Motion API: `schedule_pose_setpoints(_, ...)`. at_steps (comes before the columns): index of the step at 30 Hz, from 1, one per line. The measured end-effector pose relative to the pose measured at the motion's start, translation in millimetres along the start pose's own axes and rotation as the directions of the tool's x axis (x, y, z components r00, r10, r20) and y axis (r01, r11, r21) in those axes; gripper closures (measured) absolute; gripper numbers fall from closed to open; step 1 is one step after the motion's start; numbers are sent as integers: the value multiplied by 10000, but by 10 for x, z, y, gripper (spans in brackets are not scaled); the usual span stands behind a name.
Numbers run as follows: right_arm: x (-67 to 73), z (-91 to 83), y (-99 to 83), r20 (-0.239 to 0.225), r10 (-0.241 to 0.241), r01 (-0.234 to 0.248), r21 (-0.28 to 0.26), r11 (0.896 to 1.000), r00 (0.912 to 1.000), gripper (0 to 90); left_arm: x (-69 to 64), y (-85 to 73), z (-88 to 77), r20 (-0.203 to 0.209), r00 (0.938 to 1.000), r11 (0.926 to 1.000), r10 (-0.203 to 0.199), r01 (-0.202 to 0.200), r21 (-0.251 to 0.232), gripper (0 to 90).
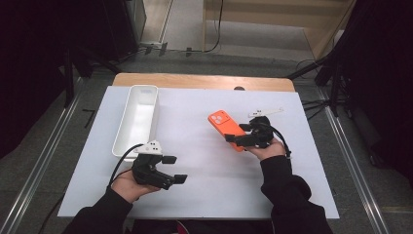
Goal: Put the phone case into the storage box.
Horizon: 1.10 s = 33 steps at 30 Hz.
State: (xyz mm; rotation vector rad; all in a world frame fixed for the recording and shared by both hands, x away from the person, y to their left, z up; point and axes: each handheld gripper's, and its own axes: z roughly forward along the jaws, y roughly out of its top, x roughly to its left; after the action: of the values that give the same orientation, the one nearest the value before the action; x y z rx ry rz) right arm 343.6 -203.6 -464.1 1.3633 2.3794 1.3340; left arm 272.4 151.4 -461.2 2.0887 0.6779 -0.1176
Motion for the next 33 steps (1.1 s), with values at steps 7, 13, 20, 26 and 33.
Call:
schedule_pose_setpoints(7, 53, 10, -69, -86, 76, -77, -8, 10000, 9999, 146, 16, 43, 29, 28, 10000, 10000, -42, 41, 55, 160)
schedule_pose_setpoints(13, 86, -13, -127, -158, 196, -197, -89, 9998, 9997, 146, 39, 102, 43, -11, 10000, 9998, -20, 20, -178, 160)
schedule_pose_setpoints(20, 137, -37, -200, -91, 271, -273, -164, 9995, 9996, 146, 59, 122, 57, -210, 9996, 9998, 177, -179, -128, 189)
schedule_pose_setpoints(26, 186, -33, -245, -103, 260, -262, -217, 9994, 9996, 146, 73, 155, 68, -162, 9999, 9998, 22, -25, -176, 189)
schedule_pose_setpoints(33, 245, -40, -285, -141, 288, -292, -252, 9993, 9995, 146, 83, 200, 68, -108, 9999, 9995, -89, 86, -287, 238)
